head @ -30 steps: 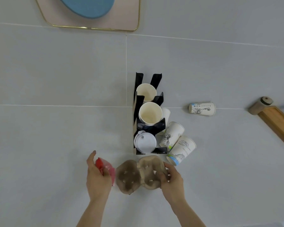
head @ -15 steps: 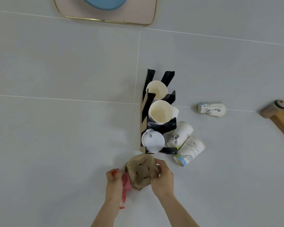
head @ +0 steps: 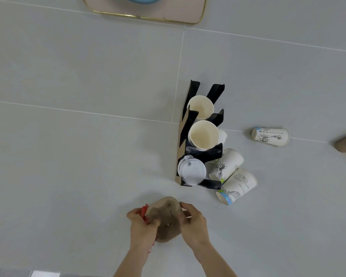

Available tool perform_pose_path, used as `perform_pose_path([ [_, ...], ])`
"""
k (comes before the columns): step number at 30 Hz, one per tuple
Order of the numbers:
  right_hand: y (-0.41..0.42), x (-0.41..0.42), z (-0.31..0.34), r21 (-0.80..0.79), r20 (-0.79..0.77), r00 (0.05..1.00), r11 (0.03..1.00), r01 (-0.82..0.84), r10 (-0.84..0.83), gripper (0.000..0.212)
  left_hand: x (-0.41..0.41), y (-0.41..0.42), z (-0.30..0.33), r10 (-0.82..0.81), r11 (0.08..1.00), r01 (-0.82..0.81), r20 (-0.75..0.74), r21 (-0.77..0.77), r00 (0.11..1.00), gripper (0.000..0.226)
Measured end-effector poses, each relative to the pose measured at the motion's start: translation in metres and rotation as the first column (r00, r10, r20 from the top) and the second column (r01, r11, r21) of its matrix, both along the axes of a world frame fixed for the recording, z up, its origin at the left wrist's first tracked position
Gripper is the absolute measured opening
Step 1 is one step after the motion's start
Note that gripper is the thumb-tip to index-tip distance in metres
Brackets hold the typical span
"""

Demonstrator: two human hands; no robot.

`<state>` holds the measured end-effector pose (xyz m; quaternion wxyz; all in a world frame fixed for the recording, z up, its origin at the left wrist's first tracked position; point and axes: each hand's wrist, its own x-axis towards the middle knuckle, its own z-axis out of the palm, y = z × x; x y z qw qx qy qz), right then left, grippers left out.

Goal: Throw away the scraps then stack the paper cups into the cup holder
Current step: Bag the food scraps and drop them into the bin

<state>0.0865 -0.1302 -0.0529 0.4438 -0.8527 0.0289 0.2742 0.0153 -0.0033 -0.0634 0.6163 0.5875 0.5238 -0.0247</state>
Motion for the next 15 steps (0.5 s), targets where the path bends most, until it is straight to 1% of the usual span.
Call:
perform_pose_path([
  [5, 0.016, -0.007, 0.005, 0.096, -0.032, 0.997, 0.993, -0.067, 0.071, 0.017, -0.017, 0.014, 0.008, 0.126, 0.984, -0.124, -0.003, 0.130, 0.992, 0.029],
  [9, 0.048, -0.024, 0.006, 0.143, -0.062, 0.980, 0.974, -0.176, 0.187, 0.012, -0.047, 0.040, 0.015, 0.283, 0.922, -0.291, 0.069, 0.255, 0.957, 0.017],
  [12, 0.078, -0.051, 0.005, 0.168, -0.083, 0.948, 0.942, -0.290, 0.307, 0.013, -0.088, 0.059, 0.019, 0.404, 0.863, -0.398, 0.047, 0.311, 0.913, 0.022],
  [15, 0.110, -0.087, 0.001, 0.177, -0.071, 0.901, 0.895, -0.410, 0.427, 0.015, -0.138, 0.070, 0.019, 0.563, 0.782, -0.548, 0.039, 0.298, 0.825, 0.035],
])
